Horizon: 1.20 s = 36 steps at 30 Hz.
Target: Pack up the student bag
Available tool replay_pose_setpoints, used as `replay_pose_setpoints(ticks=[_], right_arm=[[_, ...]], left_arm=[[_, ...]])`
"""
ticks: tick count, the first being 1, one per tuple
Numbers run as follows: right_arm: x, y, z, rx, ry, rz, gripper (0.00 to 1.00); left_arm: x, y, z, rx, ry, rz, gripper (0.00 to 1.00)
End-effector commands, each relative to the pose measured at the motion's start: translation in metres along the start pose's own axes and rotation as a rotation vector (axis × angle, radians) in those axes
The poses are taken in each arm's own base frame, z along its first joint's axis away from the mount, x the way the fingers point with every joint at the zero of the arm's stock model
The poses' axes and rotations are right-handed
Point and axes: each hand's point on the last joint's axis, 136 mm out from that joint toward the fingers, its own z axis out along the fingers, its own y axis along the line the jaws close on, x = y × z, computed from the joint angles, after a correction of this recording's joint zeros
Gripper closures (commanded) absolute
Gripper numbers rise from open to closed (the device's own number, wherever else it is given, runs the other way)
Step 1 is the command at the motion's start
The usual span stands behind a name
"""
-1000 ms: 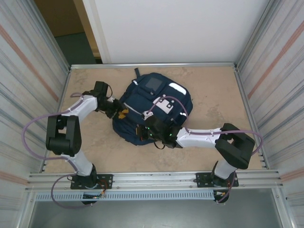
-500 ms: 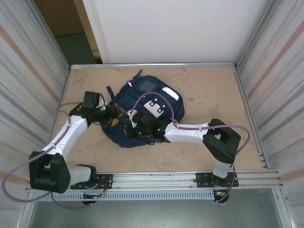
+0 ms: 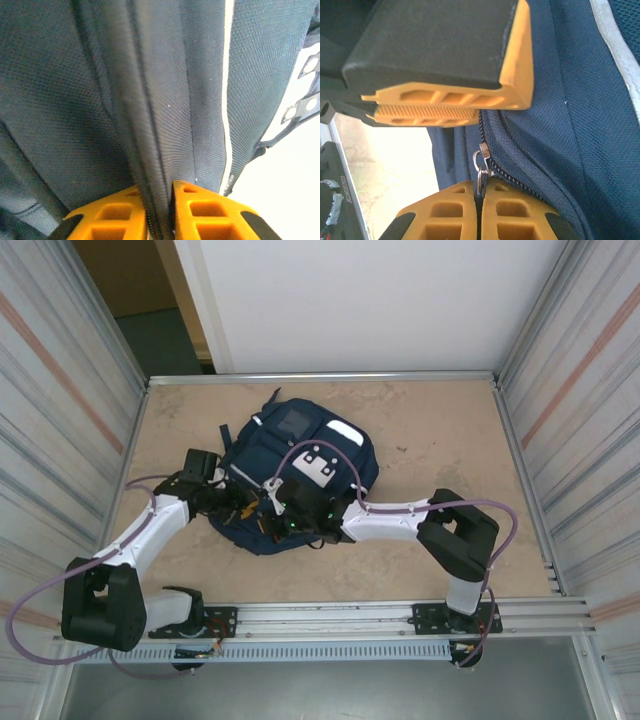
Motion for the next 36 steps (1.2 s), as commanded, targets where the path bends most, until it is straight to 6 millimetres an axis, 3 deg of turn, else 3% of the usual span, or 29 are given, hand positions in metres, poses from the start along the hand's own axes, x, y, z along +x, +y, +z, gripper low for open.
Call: replay_pose_setpoints(ticks=[1,7,12,17,22,25,28,32,36], right_arm=[[0.006,0.007,-0.021,-0.021,-0.004,-0.020,0.98],[0.042,-0.026,-0.055,0.092,0.024,-0.007,0.99],[0.049,-0.035,-0.073,0.109,0.002,0.007,1.00],[0.040,-0.026,-0.069,0.073,-0.024,0.012,1.00],[0.022,-0.006,-0.055,0.015,-0.035,-0.014,1.00],[0.012,0.007,-0.047,-0.036,-0.048,-0.001,1.00],[0.005,0.015,-0.036,-0.125,-0.046,0.079,1.00],[0.000,0.014,-0.023,-0.205,-0.043,0.144,1.00],[0.003,0.013,-0.011,-0.218,-0.019,0.130,1.00]], left_arm=[[-0.021,0.008,-0.006,-0.013,-0.079,-0.017,0.91],[-0.037,0.005,-0.012,-0.008,-0.096,0.001,0.93],[-0.047,0.000,-0.007,-0.049,-0.062,0.065,0.91],[-0.068,-0.010,0.010,-0.062,-0.032,0.090,0.87],[-0.087,-0.038,0.029,0.025,0.000,0.088,0.71],[-0.104,-0.049,0.022,0.025,-0.060,0.112,0.61],[-0.114,-0.050,0.001,0.014,-0.085,0.121,0.57],[-0.087,-0.023,-0.032,-0.006,-0.050,0.050,0.52],[-0.046,0.014,-0.033,-0.033,-0.026,-0.029,0.46]])
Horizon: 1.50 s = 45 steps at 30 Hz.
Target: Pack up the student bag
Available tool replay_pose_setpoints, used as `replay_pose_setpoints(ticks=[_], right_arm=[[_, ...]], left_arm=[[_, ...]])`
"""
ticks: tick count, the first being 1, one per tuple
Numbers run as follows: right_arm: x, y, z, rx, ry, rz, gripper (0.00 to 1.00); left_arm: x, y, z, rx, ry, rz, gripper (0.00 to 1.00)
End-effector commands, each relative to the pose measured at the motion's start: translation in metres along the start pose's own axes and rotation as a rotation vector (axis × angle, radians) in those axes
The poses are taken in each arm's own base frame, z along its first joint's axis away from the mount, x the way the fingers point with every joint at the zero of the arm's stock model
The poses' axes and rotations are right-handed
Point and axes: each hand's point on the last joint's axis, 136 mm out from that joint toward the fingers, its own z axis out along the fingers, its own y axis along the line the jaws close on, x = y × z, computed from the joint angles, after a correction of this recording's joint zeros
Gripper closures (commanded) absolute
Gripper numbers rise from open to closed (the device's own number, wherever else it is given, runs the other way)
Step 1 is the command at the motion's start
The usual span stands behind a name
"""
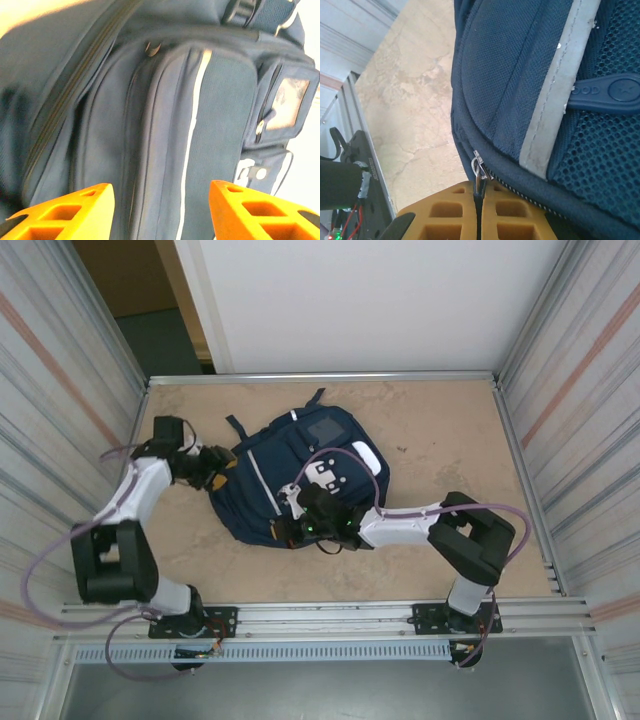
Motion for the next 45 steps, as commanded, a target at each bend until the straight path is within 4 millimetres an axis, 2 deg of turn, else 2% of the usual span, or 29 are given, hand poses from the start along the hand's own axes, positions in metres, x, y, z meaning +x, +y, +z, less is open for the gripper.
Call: replay_pose_setpoints(ticks=[1,4,8,15,18,20,23,28,31,35,39,45], right_arm=[[-0.017,0.026,0.007,-0.120,-0.018,-0.004,1.00],[-0.012,0.030,0.010,-0.149,0.008,-0.016,1.00],[-0.004,0.029,0.011,-0.154,0.039,-0.036,1.00],[0.001,0.041,0.011,-0.202,0.057,-0.077,1.00],[0.002,0.039,0.012,-0.184,0.049,-0.078,1.00],[0.004,0.035,0.012,-0.177,0.048,-0.074,1.00],[0.003,0.025,0.004,-0.150,0.035,-0.056,1.00],[0.008,0.000,-0.016,-0.079,0.031,-0.053,1.00],[0.011,-0.020,-0.033,-0.022,0.012,-0.050,1.00],[0.021,-0.052,-0.048,0.124,-0.007,-0.137,1.00],[0.019,-0.084,-0.058,0.263,-0.051,-0.119,0.97],[0.011,-0.089,-0.063,0.291,-0.099,-0.080,0.94]], left_arm=[[0.049,0.032,-0.001,-0.046,0.101,-0.080,0.46],[0.070,0.035,0.004,-0.012,0.128,-0.116,0.46],[0.071,0.028,0.014,0.011,0.088,-0.116,0.48],[0.077,0.012,0.025,0.004,0.096,-0.065,0.64],[0.083,0.014,0.031,-0.012,0.095,-0.058,0.68],[0.085,0.018,0.036,-0.025,0.090,-0.054,0.77],[0.083,0.019,0.037,-0.021,0.109,-0.066,0.90],[0.068,0.022,0.032,-0.057,0.075,-0.037,1.00],[0.056,0.023,0.029,-0.078,0.065,-0.015,1.00],[0.036,0.024,0.033,-0.139,0.057,0.079,1.00],[0.035,0.013,0.044,-0.117,0.151,0.145,1.00],[0.046,-0.005,0.049,-0.049,0.163,0.207,1.00]])
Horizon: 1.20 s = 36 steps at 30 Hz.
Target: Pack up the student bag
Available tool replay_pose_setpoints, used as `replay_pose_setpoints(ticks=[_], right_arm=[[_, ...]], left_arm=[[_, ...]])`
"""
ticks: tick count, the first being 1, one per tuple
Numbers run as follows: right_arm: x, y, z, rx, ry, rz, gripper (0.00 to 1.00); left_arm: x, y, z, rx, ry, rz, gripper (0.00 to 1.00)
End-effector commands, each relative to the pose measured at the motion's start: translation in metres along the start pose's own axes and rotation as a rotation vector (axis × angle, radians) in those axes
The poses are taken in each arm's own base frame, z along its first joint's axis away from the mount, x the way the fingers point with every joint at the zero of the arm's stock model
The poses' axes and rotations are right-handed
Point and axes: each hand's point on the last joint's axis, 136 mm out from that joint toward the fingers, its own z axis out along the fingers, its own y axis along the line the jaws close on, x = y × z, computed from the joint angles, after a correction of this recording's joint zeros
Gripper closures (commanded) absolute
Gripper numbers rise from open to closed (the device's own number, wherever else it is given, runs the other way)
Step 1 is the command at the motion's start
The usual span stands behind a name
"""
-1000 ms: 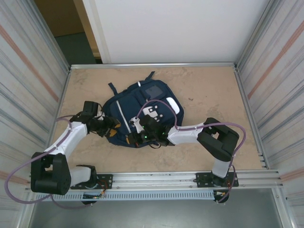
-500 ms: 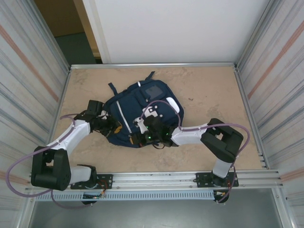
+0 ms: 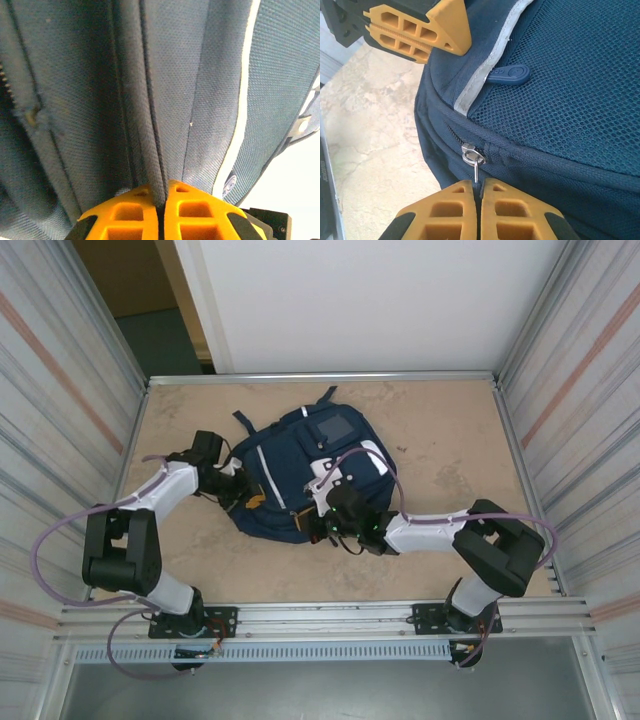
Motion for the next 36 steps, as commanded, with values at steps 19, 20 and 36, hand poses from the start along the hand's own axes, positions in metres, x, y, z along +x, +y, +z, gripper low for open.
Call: replay_pose_setpoints(ticks=[19,20,36], right_arm=[[-0.088,-0.073,-0.184,0.439,-0.516,-0.098,0.01],[-0.094,-0.084,-0.202,0.480,-0.555,-0.080,0.01],[-0.005,-0.244,-0.332,1.107,-0.633,0.243,0.01]], left_arm=[[-0.021,-0.033,-0.126,-0.060,-0.806,0.545,0.01],[-0.023,-0.029,-0.132,-0.087,-0.850,0.569,0.01],[-0.060,0.022,-0.115,-0.390,-1.191,1.046,0.01]])
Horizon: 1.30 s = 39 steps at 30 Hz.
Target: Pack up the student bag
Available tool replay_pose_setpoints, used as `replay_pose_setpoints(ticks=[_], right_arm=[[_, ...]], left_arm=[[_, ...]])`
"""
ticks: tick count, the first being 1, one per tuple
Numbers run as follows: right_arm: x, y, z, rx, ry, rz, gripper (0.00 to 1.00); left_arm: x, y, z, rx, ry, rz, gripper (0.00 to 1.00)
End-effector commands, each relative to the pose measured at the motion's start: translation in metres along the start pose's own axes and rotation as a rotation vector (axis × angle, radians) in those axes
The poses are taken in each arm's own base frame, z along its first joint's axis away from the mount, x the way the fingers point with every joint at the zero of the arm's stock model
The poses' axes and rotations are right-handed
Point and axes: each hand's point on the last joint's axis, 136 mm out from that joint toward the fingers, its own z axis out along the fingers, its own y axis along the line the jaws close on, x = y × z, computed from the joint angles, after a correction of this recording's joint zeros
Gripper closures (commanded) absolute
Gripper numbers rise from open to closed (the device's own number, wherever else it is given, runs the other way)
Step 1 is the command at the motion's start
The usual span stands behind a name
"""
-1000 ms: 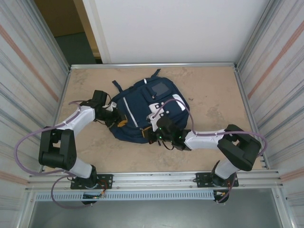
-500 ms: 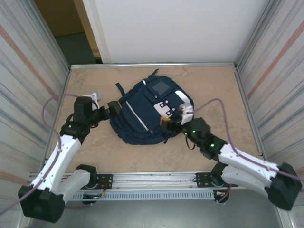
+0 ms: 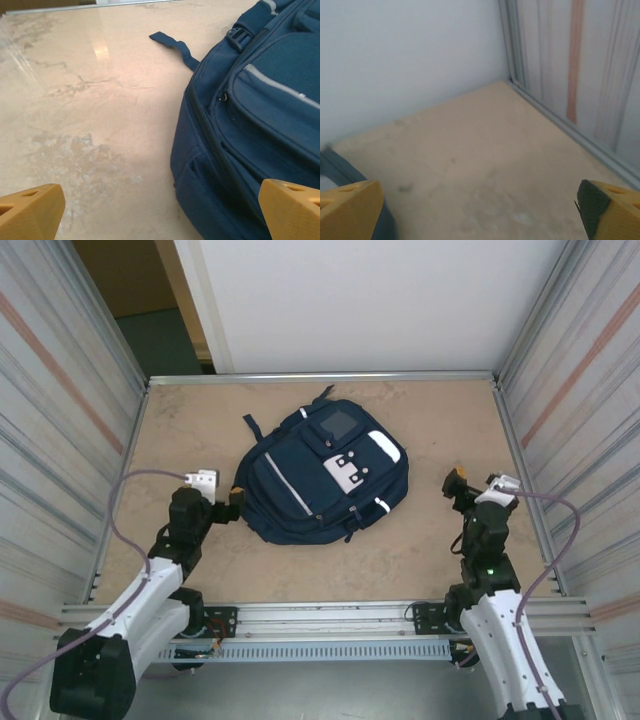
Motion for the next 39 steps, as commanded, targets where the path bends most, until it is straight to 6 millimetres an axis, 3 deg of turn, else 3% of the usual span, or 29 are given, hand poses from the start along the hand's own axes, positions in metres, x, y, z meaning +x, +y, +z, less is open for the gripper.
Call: replay_pose_setpoints(ticks=[1,3,10,12,16,18,21,23,25,26,27,29,39], right_arm=[[0.024,0.001,0.013,-0.023,0.064,-0.093,0.01],[0.033,-0.007,0.025,0.010,0.067,-0.105,0.01],[0.062,0.011,0.069,-0.066,0.141,-0.091,0.01],[0.065,0.028,0.081,-0.146,0.159,-0.122,0.01],[0.063,0.039,0.105,-0.160,0.155,-0.182,0.01],[0.062,0.031,0.116,-0.112,0.137,-0.176,0.01],[0.078,0.020,0.129,-0.072,0.171,-0.146,0.01],[0.086,0.027,0.136,-0.097,0.174,-0.172,0.01],[0.091,0.032,0.137,-0.091,0.218,-0.211,0.01],[0.089,0.032,0.138,-0.097,0.199,-0.205,0.01],[0.090,0.033,0.138,-0.099,0.206,-0.206,0.01],[0.090,0.033,0.138,-0.101,0.211,-0.208,0.01],[0.089,0.034,0.137,-0.104,0.209,-0.208,0.01]], left_arm=[[-0.041,0.006,0.000,-0.010,-0.164,0.111,0.01],[-0.040,0.002,0.004,0.027,-0.164,0.107,0.01],[-0.022,0.015,0.028,0.030,-0.135,-0.003,0.01],[-0.023,0.025,0.037,-0.015,-0.121,-0.041,0.01],[-0.027,0.040,0.046,-0.059,-0.157,-0.092,0.01],[-0.030,0.043,0.054,-0.071,-0.146,-0.061,0.01],[-0.026,0.053,0.064,-0.098,-0.149,-0.075,0.01],[-0.018,0.052,0.074,-0.069,-0.120,-0.085,0.01],[-0.012,0.048,0.086,-0.047,-0.131,-0.067,0.01],[-0.018,0.044,0.088,-0.021,-0.144,-0.052,0.01],[-0.010,0.040,0.089,0.000,-0.072,-0.059,0.01],[-0.014,0.045,0.096,-0.036,-0.085,-0.051,0.01],[-0.012,0.042,0.096,-0.037,-0.056,-0.038,0.01]])
